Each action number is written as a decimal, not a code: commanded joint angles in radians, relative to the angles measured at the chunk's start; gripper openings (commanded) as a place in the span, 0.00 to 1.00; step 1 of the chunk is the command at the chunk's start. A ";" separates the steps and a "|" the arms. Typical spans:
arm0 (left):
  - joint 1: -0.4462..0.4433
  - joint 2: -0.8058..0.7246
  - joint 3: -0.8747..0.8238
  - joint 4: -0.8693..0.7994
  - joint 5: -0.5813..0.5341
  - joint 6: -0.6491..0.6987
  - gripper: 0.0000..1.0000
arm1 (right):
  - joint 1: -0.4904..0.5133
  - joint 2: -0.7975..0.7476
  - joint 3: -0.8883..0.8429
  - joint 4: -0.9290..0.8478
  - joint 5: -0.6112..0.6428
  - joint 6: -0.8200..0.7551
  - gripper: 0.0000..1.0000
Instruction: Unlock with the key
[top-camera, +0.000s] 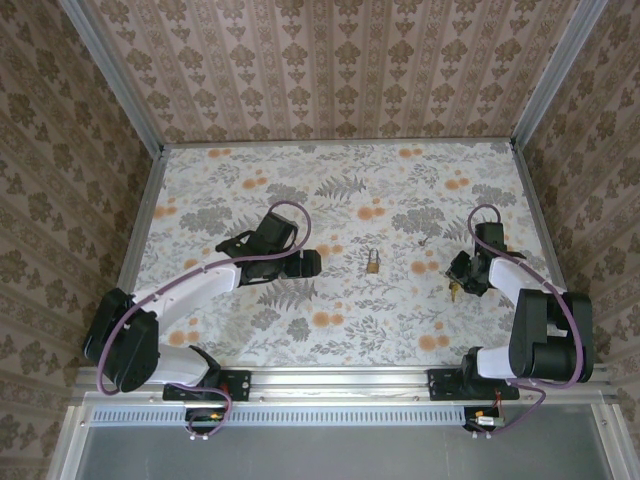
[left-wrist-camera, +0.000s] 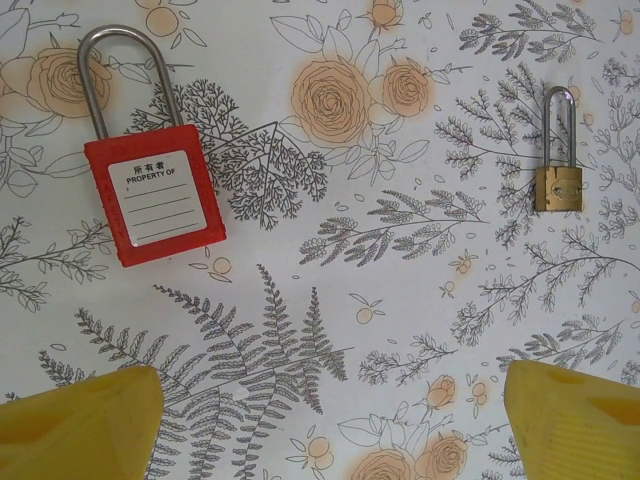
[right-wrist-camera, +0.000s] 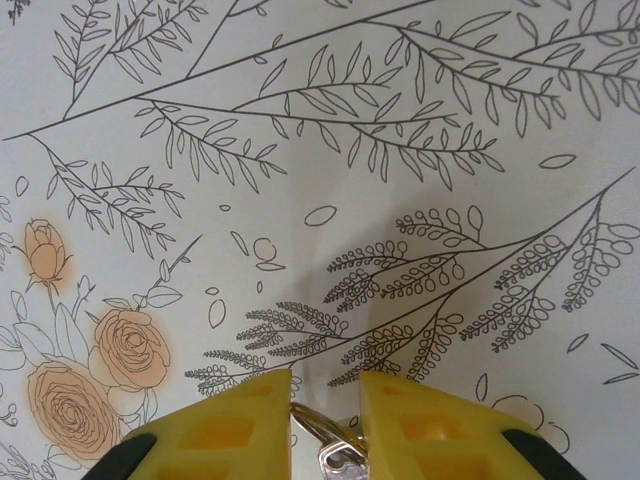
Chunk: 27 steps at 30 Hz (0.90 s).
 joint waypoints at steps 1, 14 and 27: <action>0.006 -0.026 0.015 -0.026 -0.001 0.020 0.89 | 0.004 -0.002 0.004 -0.036 0.020 0.023 0.20; 0.005 -0.026 0.013 -0.017 0.006 0.019 0.88 | -0.004 -0.085 -0.034 -0.043 0.031 0.052 0.12; -0.008 -0.008 0.016 0.001 0.021 0.010 0.88 | -0.002 -0.081 -0.036 -0.015 0.029 0.000 0.46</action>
